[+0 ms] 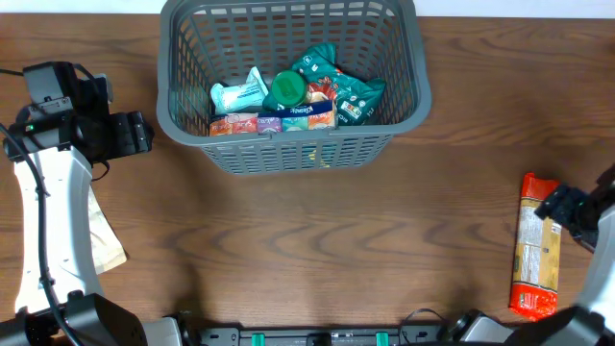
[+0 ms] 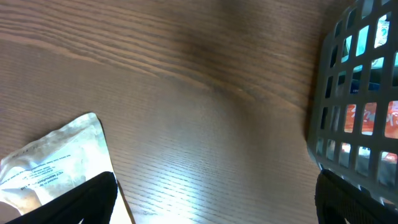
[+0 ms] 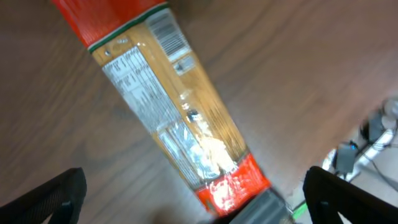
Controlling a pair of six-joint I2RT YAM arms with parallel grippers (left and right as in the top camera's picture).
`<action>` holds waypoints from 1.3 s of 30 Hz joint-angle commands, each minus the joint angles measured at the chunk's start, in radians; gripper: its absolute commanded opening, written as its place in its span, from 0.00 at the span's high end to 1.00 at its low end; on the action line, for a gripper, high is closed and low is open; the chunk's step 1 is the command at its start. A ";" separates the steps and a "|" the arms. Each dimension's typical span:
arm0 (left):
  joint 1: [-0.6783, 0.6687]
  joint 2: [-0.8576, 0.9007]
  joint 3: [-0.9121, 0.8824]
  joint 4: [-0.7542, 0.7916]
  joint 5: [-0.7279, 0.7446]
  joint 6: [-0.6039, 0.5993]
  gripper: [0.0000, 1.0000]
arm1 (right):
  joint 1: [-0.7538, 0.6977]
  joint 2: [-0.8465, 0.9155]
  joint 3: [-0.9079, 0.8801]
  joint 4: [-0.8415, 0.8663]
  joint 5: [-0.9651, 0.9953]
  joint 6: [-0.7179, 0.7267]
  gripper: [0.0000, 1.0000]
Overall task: Pack container
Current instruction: 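Lower the right gripper onto the red-and-yellow snack bag and grasp it, then lift the snack bag and drop it into the basket with the right gripper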
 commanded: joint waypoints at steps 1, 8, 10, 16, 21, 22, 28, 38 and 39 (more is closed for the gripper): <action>-0.002 -0.001 0.005 0.001 0.000 0.013 0.13 | -0.011 0.063 -0.068 0.072 -0.066 -0.092 0.01; -0.002 -0.001 0.005 0.001 0.000 0.018 0.13 | -0.013 0.214 -0.092 0.184 -0.073 -0.098 0.01; -0.002 -0.001 0.005 0.001 -0.001 0.032 0.13 | -0.017 0.246 -0.092 0.206 -0.074 -0.098 0.01; -0.002 -0.001 0.005 0.001 -0.001 0.032 0.13 | -0.019 0.324 -0.092 0.281 -0.073 -0.114 0.01; -0.002 -0.001 0.005 0.001 -0.001 0.032 0.13 | -0.020 0.394 -0.092 0.334 -0.074 -0.136 0.01; -0.002 -0.001 0.005 0.001 -0.001 0.032 0.13 | -0.020 0.406 -0.092 0.344 -0.074 -0.136 0.01; -0.002 -0.001 0.005 0.000 -0.001 0.032 0.13 | -0.023 0.477 -0.092 0.400 -0.078 -0.135 0.01; -0.002 -0.001 0.005 0.000 -0.001 0.032 0.13 | -0.023 0.552 -0.095 0.436 -0.121 -0.135 0.38; -0.002 -0.001 0.005 0.000 -0.001 0.032 0.13 | -0.023 0.552 -0.095 0.436 -0.124 -0.136 0.43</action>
